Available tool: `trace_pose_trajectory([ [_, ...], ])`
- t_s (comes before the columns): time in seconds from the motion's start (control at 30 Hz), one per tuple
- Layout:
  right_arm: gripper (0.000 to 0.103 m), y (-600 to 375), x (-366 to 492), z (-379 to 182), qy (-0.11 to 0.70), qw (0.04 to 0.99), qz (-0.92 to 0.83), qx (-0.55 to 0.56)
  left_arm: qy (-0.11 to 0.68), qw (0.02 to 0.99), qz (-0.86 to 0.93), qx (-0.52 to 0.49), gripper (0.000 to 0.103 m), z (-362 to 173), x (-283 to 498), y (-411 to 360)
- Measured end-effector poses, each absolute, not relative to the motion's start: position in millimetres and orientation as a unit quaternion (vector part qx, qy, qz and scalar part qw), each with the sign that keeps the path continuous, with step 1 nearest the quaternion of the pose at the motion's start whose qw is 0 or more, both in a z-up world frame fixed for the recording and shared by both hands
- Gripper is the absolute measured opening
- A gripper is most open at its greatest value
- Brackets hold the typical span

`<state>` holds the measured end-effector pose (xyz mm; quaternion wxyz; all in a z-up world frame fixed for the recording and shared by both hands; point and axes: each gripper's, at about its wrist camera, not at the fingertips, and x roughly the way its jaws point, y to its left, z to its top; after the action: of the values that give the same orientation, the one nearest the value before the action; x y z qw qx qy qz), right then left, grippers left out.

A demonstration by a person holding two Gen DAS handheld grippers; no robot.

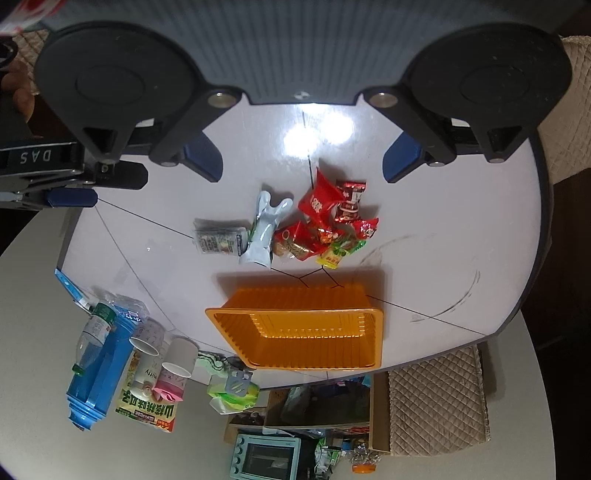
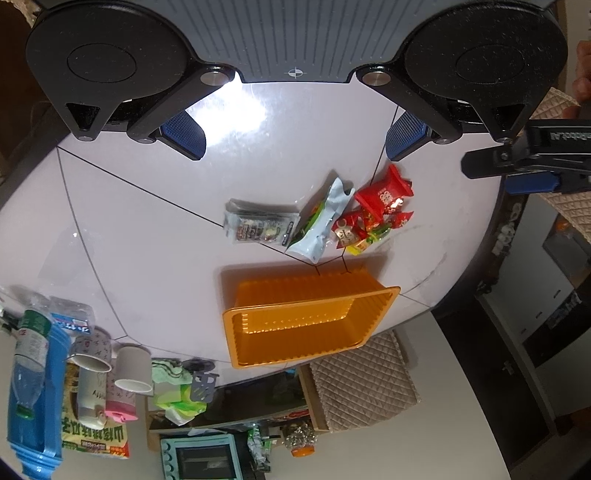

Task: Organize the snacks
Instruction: 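Grasp the red candy with the left tool while the right tool approaches the white-green pouch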

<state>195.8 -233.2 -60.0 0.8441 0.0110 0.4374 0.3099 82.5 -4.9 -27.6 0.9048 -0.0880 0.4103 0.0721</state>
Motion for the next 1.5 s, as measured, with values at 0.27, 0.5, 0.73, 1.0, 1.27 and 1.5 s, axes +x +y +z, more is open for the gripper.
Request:
trace_pose_trajectory([
  [0.27, 0.103, -230, 230, -77, 0.455, 0.834, 0.312, 0.015, 0.425, 0.898, 0.076, -0.08, 0.082, -54, 113, -1],
  [0.5, 0.103, -228, 259, -90, 0.469, 0.826, 0.31, 0.031, 0.442, 0.892, 0.073, -0.057, 0.066, -75, 141, 0],
  [0.73, 0.103, -228, 277, -100, 0.478, 0.823, 0.307, 0.029, 0.451, 0.89, 0.063, -0.021, 0.059, -92, 165, -1],
  [1.0, 0.103, -226, 291, -109, 0.49, 0.816, 0.306, 0.031, 0.471, 0.881, 0.053, 0.006, 0.041, -109, 184, 1],
  [1.27, 0.103, -223, 298, -113, 0.497, 0.812, 0.306, 0.033, 0.488, 0.871, 0.045, 0.023, 0.037, -121, 194, 6],
  [1.5, 0.103, -220, 301, -115, 0.498, 0.811, 0.307, 0.035, 0.497, 0.867, 0.045, 0.02, 0.031, -128, 198, 10],
])
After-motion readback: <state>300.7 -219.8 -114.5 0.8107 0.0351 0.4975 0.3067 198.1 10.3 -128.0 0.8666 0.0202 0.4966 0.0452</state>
